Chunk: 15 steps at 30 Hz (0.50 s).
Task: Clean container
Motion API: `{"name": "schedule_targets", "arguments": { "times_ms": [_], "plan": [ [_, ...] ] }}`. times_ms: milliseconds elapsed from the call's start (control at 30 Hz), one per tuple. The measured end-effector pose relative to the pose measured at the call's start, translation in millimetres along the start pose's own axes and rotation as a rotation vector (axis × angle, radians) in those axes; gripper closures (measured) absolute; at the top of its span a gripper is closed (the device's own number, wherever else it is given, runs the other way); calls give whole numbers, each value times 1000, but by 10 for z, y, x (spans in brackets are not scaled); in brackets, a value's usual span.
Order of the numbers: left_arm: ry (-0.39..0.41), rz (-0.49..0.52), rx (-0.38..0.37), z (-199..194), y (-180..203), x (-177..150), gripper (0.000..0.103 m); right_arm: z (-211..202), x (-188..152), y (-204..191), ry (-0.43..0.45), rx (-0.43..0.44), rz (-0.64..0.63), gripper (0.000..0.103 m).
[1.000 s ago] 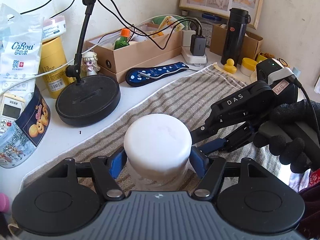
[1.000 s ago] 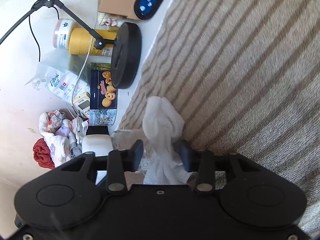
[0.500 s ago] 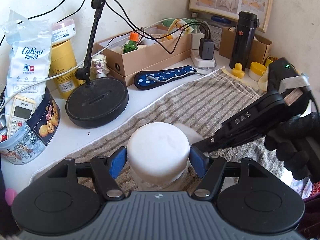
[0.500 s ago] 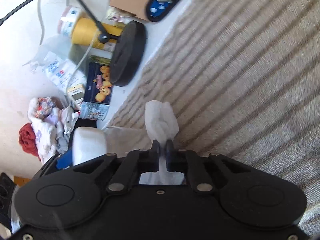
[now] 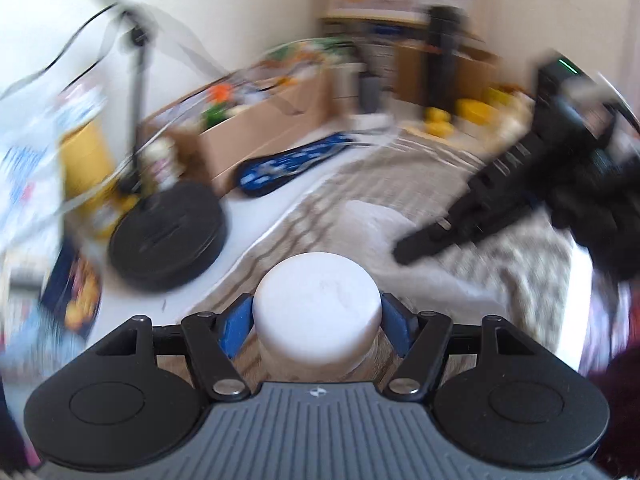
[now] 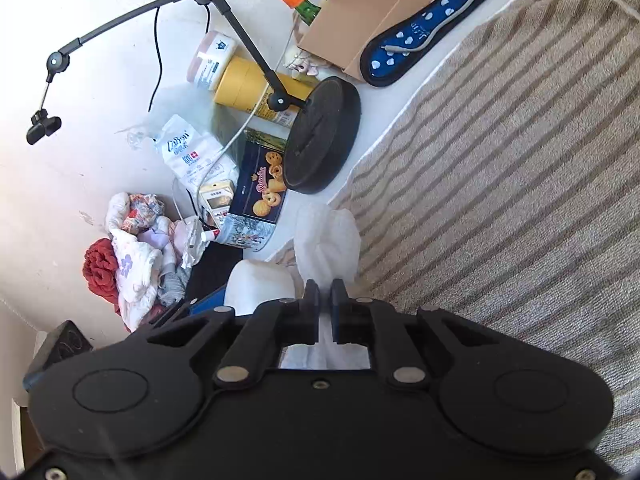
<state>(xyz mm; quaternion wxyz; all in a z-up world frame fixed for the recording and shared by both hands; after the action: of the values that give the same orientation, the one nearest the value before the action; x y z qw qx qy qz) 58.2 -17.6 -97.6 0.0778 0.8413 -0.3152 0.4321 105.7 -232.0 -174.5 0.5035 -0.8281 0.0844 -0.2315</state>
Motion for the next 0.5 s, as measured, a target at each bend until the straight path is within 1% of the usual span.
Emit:
{"name": "schedule_targets", "arguments": {
  "times_ms": [33, 67, 100, 133, 200, 233, 500],
  "plan": [
    [12, 44, -47, -3, -30, -16, 36, -10, 2, -8, 1, 5, -1, 98],
    [16, 65, -84, 2, -76, -27, 36, -10, 2, -13, 0, 9, -2, 98],
    [4, 39, -97, 21, -146, -24, 36, -5, 2, -16, -1, 9, -3, 98],
    [-10, 13, -90, 34, -190, -10, 34, 0, 2, -19, -3, 9, -5, 98],
    [-28, -51, -21, 37, -228, 28, 30, 10, 1, -25, -5, 8, -8, 98],
    [-35, -88, 9, 37, -228, 40, 30, 12, 5, -27, -5, 9, -9, 98],
    [-58, -342, 170, 78, -100, -26, 30, 24, 38, -38, 0, 15, -9, 98]
  ]
}}
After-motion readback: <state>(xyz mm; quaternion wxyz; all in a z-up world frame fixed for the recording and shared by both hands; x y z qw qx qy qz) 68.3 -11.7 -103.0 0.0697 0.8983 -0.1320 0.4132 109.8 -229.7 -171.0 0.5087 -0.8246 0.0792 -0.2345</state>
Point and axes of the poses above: each gripper's, at about its wrist camera, not at the fingertips, and z roughly the way its jaws point, y to its right, x to its top, the point moved 2 cm from there along z, roughly the way its jaws point, and after that the axes turned 9 degrees about y, right-handed, at the moved point
